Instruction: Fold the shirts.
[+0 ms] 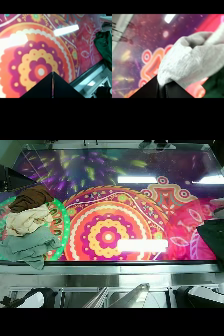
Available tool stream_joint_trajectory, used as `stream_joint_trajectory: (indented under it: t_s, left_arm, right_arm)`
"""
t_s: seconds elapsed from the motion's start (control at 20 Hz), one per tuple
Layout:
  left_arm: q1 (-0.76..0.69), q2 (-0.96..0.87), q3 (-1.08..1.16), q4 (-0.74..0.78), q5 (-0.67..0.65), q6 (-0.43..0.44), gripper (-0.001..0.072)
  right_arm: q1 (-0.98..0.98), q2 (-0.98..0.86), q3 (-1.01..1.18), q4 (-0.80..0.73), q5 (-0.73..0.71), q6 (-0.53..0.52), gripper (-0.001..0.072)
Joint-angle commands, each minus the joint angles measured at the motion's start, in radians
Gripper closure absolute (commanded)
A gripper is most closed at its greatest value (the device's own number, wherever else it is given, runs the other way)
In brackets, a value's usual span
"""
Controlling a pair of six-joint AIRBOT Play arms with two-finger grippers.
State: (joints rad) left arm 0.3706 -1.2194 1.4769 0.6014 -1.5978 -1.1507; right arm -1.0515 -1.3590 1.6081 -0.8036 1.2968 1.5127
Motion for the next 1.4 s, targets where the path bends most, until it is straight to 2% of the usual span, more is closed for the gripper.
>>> stream_joint_trajectory:
  t_s: [0.0,0.15,0.2,0.5,0.7,0.75,0.8,0.85,0.9,0.95,1.15,1.2,1.3,1.35]
  left_arm:
    - [0.000,0.001,0.000,0.000,-0.001,-0.003,0.0692]
    - [-0.001,0.001,0.000,0.000,-0.016,-0.003,0.0691]
    - [0.000,0.001,0.000,0.000,-0.022,-0.003,0.0691]
    - [0.000,0.001,0.000,0.000,-0.027,-0.002,0.0691]
    - [0.000,0.001,0.000,0.000,-0.043,-0.002,0.0691]
    - [0.000,0.001,0.000,0.000,-0.043,-0.002,0.0692]
    - [0.000,0.001,0.000,0.000,-0.043,-0.002,0.0692]
    - [0.000,0.001,0.000,0.000,-0.043,-0.002,0.0692]
    - [0.000,0.001,0.000,0.000,-0.043,-0.002,0.0691]
    - [0.000,0.001,0.000,0.000,-0.042,-0.002,0.0691]
    - [0.000,0.001,0.001,-0.001,-0.032,-0.002,0.0692]
    - [0.000,0.001,0.001,-0.001,-0.020,-0.002,0.0692]
    - [0.000,0.001,0.001,-0.001,-0.010,-0.001,0.0692]
    - [0.000,0.001,0.001,-0.002,-0.004,0.000,0.0692]
  right_arm:
    - [-0.008,0.001,0.006,-0.332,0.163,0.111,0.0696]
    - [-0.009,0.001,-0.015,-0.689,0.331,0.166,0.0696]
    - [-0.009,0.003,-0.026,-0.757,0.365,0.186,0.0696]
    - [-0.009,0.029,-0.179,-0.964,0.411,0.190,0.0695]
    - [-0.009,0.028,-0.304,-0.996,0.303,0.186,0.0691]
    - [-0.009,0.023,-0.316,-0.995,0.283,0.186,0.0643]
    - [-0.009,0.015,-0.317,-0.995,0.275,0.186,0.0430]
    - [-0.009,0.008,-0.317,-0.995,0.271,0.186,0.0174]
    - [-0.008,0.006,-0.317,-0.995,0.270,0.186,0.0008]
    - [-0.008,0.006,-0.317,-0.991,0.270,0.187,0.0007]
    - [-0.006,0.013,-0.316,-0.911,0.290,0.195,0.0014]
    - [-0.005,0.014,-0.316,-0.837,0.290,0.197,0.0078]
    - [0.006,0.014,-0.316,-0.635,0.300,0.182,0.0684]
    - [0.020,0.014,-0.316,-0.534,0.300,0.164,0.0694]
